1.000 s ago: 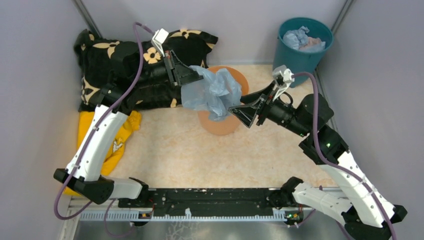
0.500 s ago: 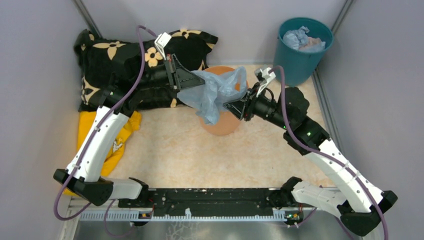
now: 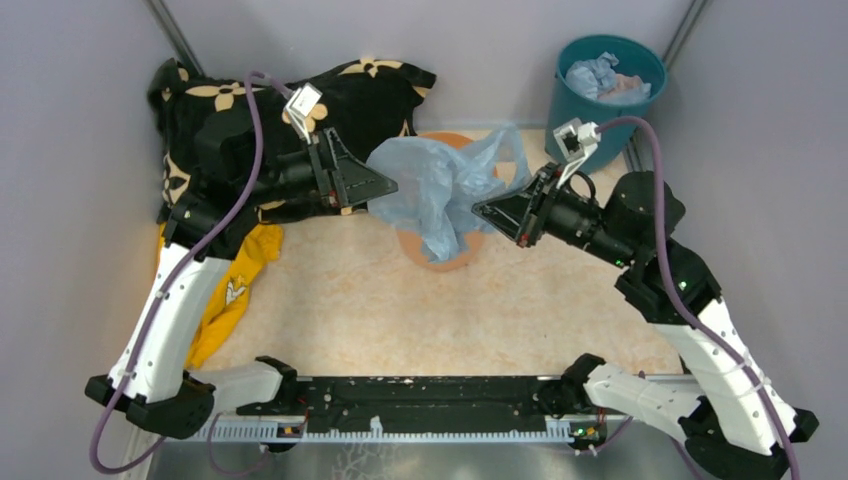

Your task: Put the trash bags into the trash bin

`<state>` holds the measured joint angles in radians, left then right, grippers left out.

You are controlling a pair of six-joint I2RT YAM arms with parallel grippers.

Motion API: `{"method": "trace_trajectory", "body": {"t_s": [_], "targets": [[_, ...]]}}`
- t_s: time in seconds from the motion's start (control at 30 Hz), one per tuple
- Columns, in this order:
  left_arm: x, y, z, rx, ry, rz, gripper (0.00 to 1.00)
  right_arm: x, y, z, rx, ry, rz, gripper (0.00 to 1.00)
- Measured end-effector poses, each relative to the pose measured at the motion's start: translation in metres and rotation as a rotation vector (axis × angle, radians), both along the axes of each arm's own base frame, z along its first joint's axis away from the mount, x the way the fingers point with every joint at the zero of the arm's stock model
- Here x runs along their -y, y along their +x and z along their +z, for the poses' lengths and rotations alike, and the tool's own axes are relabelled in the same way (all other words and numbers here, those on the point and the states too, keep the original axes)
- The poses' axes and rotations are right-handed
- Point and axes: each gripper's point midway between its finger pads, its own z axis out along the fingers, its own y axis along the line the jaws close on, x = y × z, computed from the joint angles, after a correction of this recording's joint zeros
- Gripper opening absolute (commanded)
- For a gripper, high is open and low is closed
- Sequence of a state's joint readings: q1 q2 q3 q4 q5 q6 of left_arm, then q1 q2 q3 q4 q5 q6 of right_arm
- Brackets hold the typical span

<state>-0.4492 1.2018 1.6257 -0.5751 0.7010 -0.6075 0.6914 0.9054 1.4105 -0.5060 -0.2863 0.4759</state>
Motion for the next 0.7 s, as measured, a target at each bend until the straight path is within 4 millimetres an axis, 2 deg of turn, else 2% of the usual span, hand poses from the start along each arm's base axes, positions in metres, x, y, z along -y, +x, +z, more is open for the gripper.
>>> {"method": "trace_trajectory", "body": {"t_s": [0.13,0.27,0.47,0.7], "targets": [[-0.009,-0.008,-0.002,0.003,0.025,0.029,0.99,0.008,-0.014,-0.011,-0.088,-0.009,0.003,0.0],[-0.019,-0.02,-0.002,0.002,0.041,0.053,0.99,0.012,-0.018,-0.033,-0.2,-0.049,-0.016,0.0],[-0.034,-0.038,0.001,0.02,0.061,0.092,0.98,0.011,-0.014,-0.077,-0.363,-0.115,-0.054,0.0],[-0.045,-0.054,-0.004,0.015,0.079,0.109,0.86,0.009,0.002,-0.118,-0.492,-0.203,-0.131,0.0]]}}
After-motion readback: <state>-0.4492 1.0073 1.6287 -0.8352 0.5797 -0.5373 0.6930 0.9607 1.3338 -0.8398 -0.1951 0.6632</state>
